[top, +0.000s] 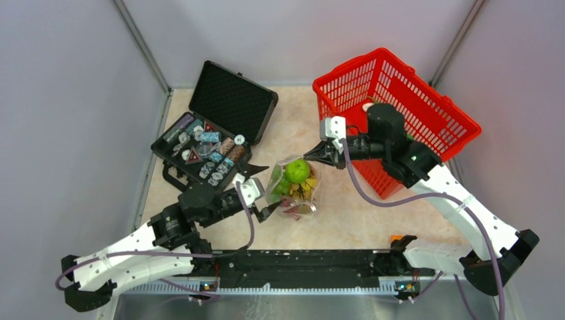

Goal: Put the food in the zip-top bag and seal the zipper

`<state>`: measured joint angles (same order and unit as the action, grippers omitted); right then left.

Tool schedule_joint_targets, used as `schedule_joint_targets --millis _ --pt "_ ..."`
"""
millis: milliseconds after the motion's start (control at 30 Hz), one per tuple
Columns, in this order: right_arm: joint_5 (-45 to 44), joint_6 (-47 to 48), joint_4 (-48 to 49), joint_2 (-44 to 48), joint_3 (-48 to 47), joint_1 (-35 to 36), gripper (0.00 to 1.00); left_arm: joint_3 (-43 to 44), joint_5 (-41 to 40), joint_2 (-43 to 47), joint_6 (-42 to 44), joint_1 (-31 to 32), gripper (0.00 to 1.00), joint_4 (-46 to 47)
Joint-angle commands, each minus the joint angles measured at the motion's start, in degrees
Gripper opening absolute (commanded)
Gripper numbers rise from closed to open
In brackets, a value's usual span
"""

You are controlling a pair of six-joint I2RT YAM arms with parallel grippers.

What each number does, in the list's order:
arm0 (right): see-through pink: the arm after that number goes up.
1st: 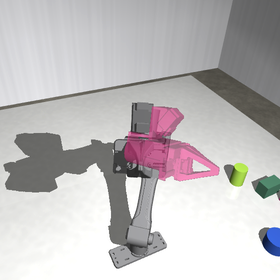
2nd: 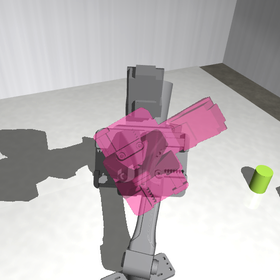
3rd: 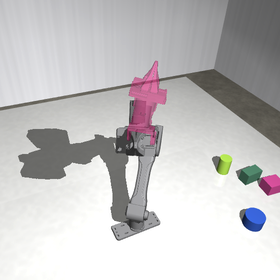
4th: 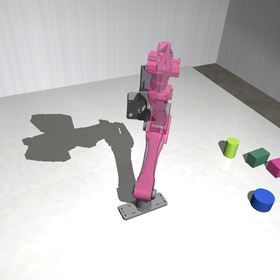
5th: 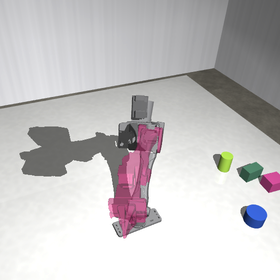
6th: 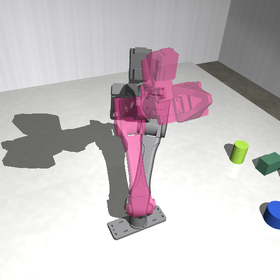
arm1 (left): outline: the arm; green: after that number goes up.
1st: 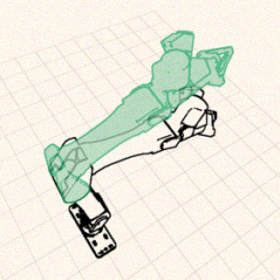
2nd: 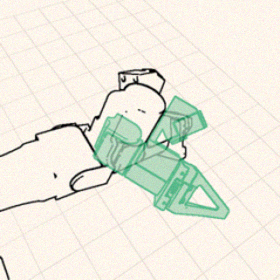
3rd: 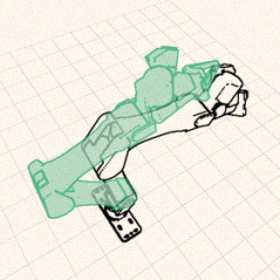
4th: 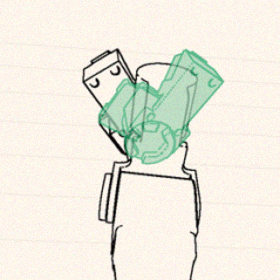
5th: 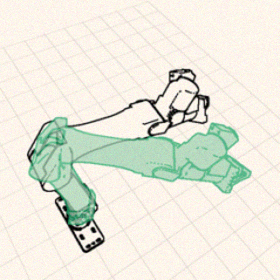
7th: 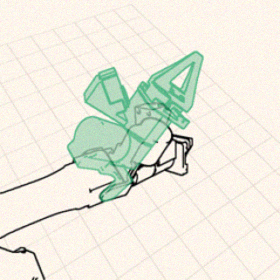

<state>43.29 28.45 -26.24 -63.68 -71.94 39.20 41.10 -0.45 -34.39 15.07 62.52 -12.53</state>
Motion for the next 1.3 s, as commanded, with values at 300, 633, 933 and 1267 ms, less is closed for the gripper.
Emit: schedule_joint_targets --millis 300,633,933,1267 --pt "9.8 17.9 -10.6 -8.4 -14.3 -0.7 0.00 8.1 -0.9 10.9 0.0 0.0 0.99 5.8" --pt "17.0 32.4 -38.2 -17.8 -36.7 -1.8 0.00 13.8 3.9 7.0 4.7 0.0 0.99 -4.8" --pt "17.0 28.2 -30.4 -15.0 -26.8 -1.8 0.00 5.0 10.5 -1.0 4.3 0.0 0.99 1.8" --pt "17.2 27.6 -29.1 -17.0 -26.3 -1.8 0.00 -5.2 3.8 -1.2 4.9 0.0 0.93 18.8"
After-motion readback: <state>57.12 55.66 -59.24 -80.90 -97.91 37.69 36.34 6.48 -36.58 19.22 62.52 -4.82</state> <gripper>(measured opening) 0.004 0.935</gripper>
